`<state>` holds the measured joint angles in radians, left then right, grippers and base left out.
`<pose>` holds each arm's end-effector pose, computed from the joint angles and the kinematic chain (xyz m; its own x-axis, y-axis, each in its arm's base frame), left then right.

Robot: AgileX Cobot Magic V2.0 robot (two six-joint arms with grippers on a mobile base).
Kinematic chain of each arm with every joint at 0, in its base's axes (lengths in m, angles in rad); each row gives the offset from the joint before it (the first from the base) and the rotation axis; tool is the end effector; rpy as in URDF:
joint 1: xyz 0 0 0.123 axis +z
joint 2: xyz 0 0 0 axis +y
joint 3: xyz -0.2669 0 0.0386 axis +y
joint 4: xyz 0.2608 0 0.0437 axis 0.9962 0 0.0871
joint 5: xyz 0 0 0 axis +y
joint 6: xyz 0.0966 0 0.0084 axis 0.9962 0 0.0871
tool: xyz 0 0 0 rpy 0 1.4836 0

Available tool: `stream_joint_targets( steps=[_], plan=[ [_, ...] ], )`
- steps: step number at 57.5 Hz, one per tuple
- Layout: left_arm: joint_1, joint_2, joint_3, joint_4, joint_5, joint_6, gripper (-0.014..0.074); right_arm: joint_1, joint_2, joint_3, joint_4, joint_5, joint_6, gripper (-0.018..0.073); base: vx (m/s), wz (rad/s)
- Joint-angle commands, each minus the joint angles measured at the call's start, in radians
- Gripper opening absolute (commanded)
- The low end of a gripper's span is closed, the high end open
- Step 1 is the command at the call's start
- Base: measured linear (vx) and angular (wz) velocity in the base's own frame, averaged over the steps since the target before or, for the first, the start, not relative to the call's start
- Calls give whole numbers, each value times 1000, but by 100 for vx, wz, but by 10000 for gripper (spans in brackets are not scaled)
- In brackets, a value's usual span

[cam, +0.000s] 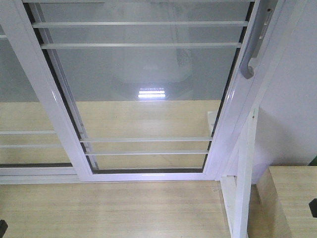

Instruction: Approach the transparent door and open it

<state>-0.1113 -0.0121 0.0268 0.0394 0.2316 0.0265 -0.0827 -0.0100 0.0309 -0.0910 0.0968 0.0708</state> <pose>0.0893 -0.0091 0.1828 -0.1503 0.0820 -0.9852 0.1122 0.9915 0.0654 0.0909 -0.0084 0.1942 -0.0318 -0.0172 -0.9993 0.0907 0.9957 -0.0200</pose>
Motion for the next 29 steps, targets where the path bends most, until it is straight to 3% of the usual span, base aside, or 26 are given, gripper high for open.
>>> stream_joint_targets(
  steps=[1, 29],
  plan=[
    [-4, -12, 29, -6, -80, -8, -6, -6, -14, 13, -6, -86, 2, -5, 7, 0],
    [0, -13, 29, -6, -80, -8, -6, -5, 16, 12, -6, -78, 2, -5, 5, 1]
  ],
)
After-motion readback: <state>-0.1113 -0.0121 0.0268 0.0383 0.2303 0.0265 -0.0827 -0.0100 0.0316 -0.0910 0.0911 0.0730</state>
